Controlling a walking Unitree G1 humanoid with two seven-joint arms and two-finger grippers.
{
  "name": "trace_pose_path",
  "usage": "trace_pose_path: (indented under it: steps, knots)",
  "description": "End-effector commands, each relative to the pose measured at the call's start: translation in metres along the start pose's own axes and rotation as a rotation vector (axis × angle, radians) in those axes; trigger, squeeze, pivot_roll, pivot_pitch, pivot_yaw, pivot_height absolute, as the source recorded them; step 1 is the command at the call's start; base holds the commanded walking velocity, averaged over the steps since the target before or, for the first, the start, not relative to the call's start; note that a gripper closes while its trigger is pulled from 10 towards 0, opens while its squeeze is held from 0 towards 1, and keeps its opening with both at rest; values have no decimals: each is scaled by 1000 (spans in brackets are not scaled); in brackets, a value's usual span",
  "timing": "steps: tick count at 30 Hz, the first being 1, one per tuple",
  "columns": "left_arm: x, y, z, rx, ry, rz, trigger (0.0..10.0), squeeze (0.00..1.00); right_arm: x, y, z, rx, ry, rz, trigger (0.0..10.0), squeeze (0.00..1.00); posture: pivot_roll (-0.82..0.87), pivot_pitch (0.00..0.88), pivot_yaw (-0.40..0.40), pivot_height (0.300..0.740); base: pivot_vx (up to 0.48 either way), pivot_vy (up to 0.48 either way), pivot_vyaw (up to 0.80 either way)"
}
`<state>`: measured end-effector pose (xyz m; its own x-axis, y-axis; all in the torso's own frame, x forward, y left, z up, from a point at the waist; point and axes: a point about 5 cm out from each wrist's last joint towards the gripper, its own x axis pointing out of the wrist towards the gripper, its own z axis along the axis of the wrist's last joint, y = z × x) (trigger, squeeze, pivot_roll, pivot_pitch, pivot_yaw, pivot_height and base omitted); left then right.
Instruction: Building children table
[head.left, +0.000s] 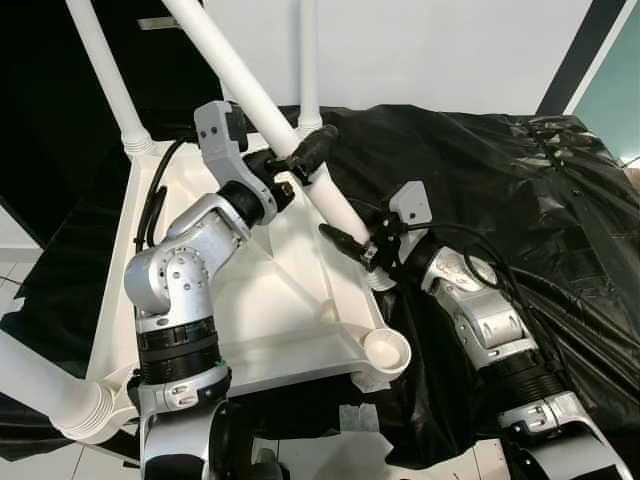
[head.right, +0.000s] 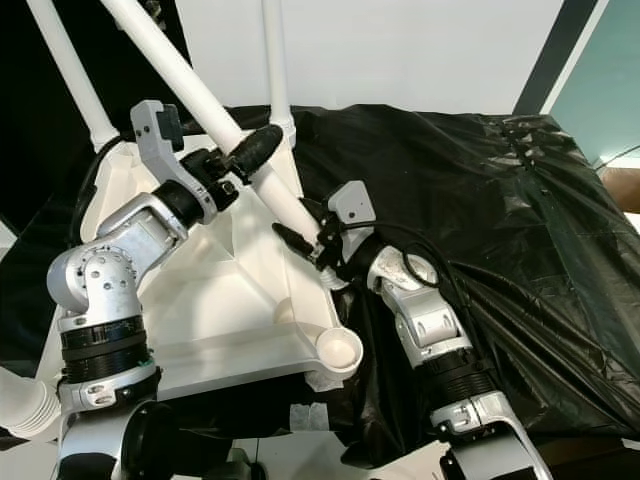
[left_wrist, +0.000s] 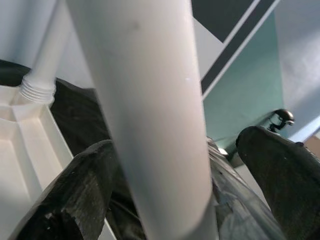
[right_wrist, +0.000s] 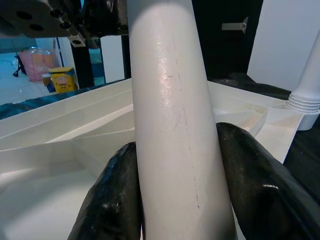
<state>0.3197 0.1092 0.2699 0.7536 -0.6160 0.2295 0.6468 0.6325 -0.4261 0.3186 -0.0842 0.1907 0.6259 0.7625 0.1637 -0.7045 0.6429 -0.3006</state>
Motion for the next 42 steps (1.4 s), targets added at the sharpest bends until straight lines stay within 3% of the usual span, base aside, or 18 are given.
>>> trace_pose_path:
  steps: [1,2,7,14,16,25,29,30,31,39,40,41,42]
  knots:
    - [2,-7,-3,-1,28,-40,6039,0,0,1,5,-31,-27,12,10000,0,158,26,0,740,0,0,0]
    - [2,-8,-5,6,43,-47,9725,0,0,1,6,-33,-29,10,10000,0,158,26,0,740,0,0,0]
    - [2,-20,-19,27,98,-110,10000,0,0,1,7,-33,-41,17,10000,0,156,21,3,740,0,0,0]
    - [4,-23,-23,19,108,-112,10000,0,0,2,7,-34,-46,30,10000,0,156,21,2,740,0,0,0]
    - [5,-19,-19,7,80,-89,0,0,0,2,8,-31,-46,30,10000,0,156,21,2,740,0,0,0]
    - [4,-25,-18,43,59,-99,0,0,-1,-2,8,-12,-40,12,10000,0,152,23,-1,740,0,0,0]
    - [6,-27,-19,98,65,-76,0,0,-2,-5,7,23,-34,-9,10000,4,150,28,-3,740,0,0,0]
    - [7,-28,-18,121,65,-63,4078,0,-2,-7,7,36,-31,-16,10000,522,150,28,-3,740,0,0,0]
    - [8,-29,-17,134,60,-50,10000,0,-2,-8,7,48,-28,-24,10000,1000,150,30,-3,740,0,0,0]
    - [16,-41,-11,228,25,19,10000,0,2,-13,9,84,14,-66,10000,1000,155,35,-7,740,0,0,0]
    - [18,-44,-12,247,20,45,10000,0,6,-13,10,78,35,-77,10000,86,155,35,-7,740,0,0,0]
    - [18,-44,-12,247,20,45,10000,0,6,-13,10,78,35,-77,10000,86,155,35,-7,740,0,0,0]
    - [22,-46,-13,264,15,75,10000,0,10,-12,10,75,58,-89,10000,0,156,33,-8,740,0,0,0]
